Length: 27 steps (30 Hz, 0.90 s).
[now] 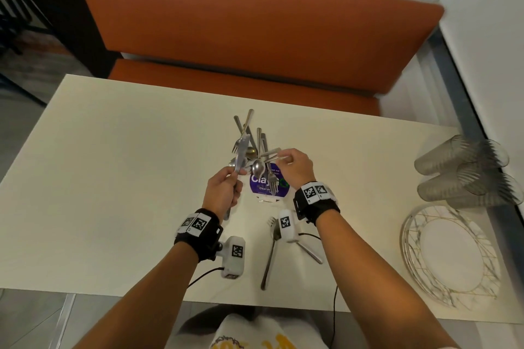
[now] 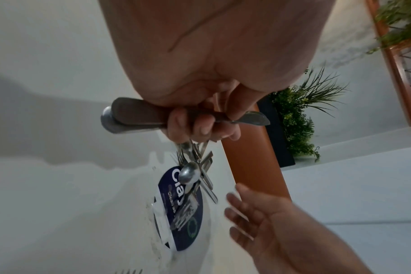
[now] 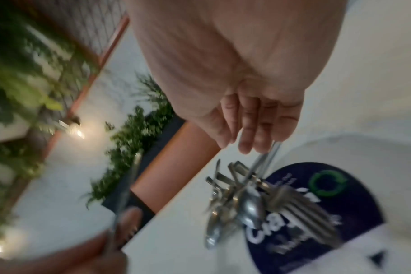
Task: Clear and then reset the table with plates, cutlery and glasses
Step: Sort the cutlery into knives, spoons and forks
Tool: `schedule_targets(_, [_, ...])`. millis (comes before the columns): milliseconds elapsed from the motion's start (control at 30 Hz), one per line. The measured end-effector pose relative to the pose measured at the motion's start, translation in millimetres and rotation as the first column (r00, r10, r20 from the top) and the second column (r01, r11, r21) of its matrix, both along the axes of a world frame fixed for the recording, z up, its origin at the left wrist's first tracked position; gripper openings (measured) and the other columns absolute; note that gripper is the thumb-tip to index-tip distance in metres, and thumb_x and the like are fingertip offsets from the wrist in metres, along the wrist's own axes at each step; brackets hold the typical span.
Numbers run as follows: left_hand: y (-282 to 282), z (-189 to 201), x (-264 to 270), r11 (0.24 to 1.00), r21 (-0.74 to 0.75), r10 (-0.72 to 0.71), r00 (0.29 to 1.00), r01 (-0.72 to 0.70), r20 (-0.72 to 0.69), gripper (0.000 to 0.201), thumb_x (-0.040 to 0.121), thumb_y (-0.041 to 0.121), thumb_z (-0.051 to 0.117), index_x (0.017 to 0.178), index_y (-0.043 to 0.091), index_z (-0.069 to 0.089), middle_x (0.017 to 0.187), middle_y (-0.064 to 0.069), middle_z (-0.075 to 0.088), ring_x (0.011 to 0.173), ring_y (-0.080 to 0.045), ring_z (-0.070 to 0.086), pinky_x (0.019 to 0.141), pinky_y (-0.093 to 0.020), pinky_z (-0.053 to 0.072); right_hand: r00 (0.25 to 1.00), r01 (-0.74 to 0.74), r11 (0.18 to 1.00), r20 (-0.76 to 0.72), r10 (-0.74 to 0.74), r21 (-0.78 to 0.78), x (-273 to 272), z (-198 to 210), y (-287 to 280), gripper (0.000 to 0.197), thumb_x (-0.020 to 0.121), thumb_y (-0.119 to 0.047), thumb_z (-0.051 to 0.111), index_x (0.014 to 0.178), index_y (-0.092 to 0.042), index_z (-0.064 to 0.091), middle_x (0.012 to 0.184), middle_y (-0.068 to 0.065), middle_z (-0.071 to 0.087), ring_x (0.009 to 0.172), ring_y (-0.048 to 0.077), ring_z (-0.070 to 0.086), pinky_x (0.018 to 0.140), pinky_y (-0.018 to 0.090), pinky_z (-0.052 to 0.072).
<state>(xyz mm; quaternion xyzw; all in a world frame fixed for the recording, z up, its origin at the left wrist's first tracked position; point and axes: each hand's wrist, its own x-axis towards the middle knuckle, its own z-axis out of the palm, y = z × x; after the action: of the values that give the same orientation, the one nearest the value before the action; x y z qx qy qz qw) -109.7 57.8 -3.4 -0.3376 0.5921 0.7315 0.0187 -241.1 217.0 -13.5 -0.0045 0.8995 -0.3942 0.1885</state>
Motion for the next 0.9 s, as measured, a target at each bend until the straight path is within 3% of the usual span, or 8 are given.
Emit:
schedule_targets(67, [-4.7,-3.5,0.9,1.0,-0.003,0.013,1.0,-0.013,0.01,0.027,0.107,0.008,0.041,0.107,0.004,0.068,0.057,0.0,0.046,0.047,-0.013,0.033,0.042,-0.022,0.026,0.994,-0.052,0.991,0.102,0.04,0.12,1.9,-17.1,-0.3,0.037,0.089,-0.025,0.071,0.124,-0.014,0.062,0.115,0.007,0.069,0.109,0.024,0.064,0.085,0.025,0.047])
schedule_targets(167, [-11.1,-7.6,3.9,1.0,-0.009,0.025,0.999,-0.025,0.022,0.027,0.107,0.007,0.04,0.106,0.003,0.067,0.058,-0.002,0.046,0.047,-0.013,0.033,0.042,-0.022,0.025,0.983,-0.134,0.963,0.155,0.099,0.232,5.3,-36.1,-7.3,0.065,0.079,-0.034,0.082,0.133,-0.012,0.053,0.126,0.01,0.061,0.118,0.028,0.059,0.095,0.034,0.051])
schedule_targets(233, [-15.7,-9.9,5.6,0.999,-0.017,0.032,0.999,-0.031,0.025,0.027,0.106,0.007,0.04,0.105,0.003,0.067,0.058,-0.002,0.046,0.048,-0.014,0.033,0.043,-0.022,0.025,0.981,-0.161,0.956,0.15,0.126,0.247,4.9,-40.8,-15.1,0.07,0.074,-0.03,0.086,0.132,-0.009,0.054,0.126,0.01,0.06,0.118,0.028,0.058,0.097,0.036,0.051])
schedule_targets(400, [-28.5,-14.9,8.9,0.998,-0.028,0.059,0.997,-0.058,0.04,0.027,0.106,0.007,0.041,0.103,0.006,0.068,0.058,-0.002,0.048,0.047,-0.013,0.034,0.044,-0.022,0.025,0.983,-0.182,0.96,0.07,0.171,0.214,-1.0,-40.8,-34.1,0.028,0.08,-0.009,0.08,0.102,0.003,0.067,0.099,0.016,0.071,0.09,0.026,0.067,0.075,0.033,0.055])
schedule_targets(567, [-36.8,-17.6,8.3,0.997,-0.037,0.076,0.996,-0.075,0.048,0.028,0.106,0.008,0.041,0.103,0.007,0.069,0.058,-0.001,0.049,0.046,-0.013,0.036,0.045,-0.023,0.026,0.984,-0.168,0.965,0.099,0.15,0.202,2.9,-38.8,-54.3,0.024,0.081,-0.018,0.08,0.091,0.001,0.068,0.085,0.01,0.068,0.076,0.021,0.061,0.071,0.032,0.056])
schedule_targets(700, [-38.7,-19.3,3.7,0.996,-0.02,0.088,0.995,-0.087,0.042,0.029,0.106,0.007,0.041,0.101,0.008,0.069,0.059,-0.003,0.05,0.048,-0.014,0.036,0.046,-0.024,0.025,0.979,-0.155,0.974,0.16,0.129,0.164,9.5,-42.2,-69.2,0.021,0.082,-0.019,0.079,0.079,-0.01,0.06,0.077,0.005,0.062,0.072,0.022,0.058,0.056,0.024,0.044])
schedule_targets(800, [-38.5,-20.9,0.9,0.997,-0.014,0.082,0.996,-0.082,0.046,0.028,0.106,0.007,0.041,0.103,0.007,0.069,0.059,-0.003,0.05,0.048,-0.014,0.036,0.046,-0.023,0.026,0.968,-0.141,0.987,0.222,0.119,0.083,13.3,-43.7,-76.0,0.015,0.085,-0.013,0.074,0.08,0.0,0.068,0.08,0.012,0.073,0.075,0.028,0.072,0.065,0.036,0.061])
schedule_targets(900, [-39.1,-24.2,0.7,0.997,-0.016,0.078,0.996,-0.077,0.053,0.027,0.106,0.008,0.042,0.105,0.006,0.069,0.06,-0.004,0.051,0.049,-0.015,0.037,0.047,-0.024,0.026,0.95,-0.179,0.984,0.26,0.172,0.003,19.4,-39.8,-78.3,0.011,0.09,-0.003,0.062,0.08,-0.006,0.067,0.085,0.015,0.074,0.079,0.027,0.074,0.073,0.041,0.063])
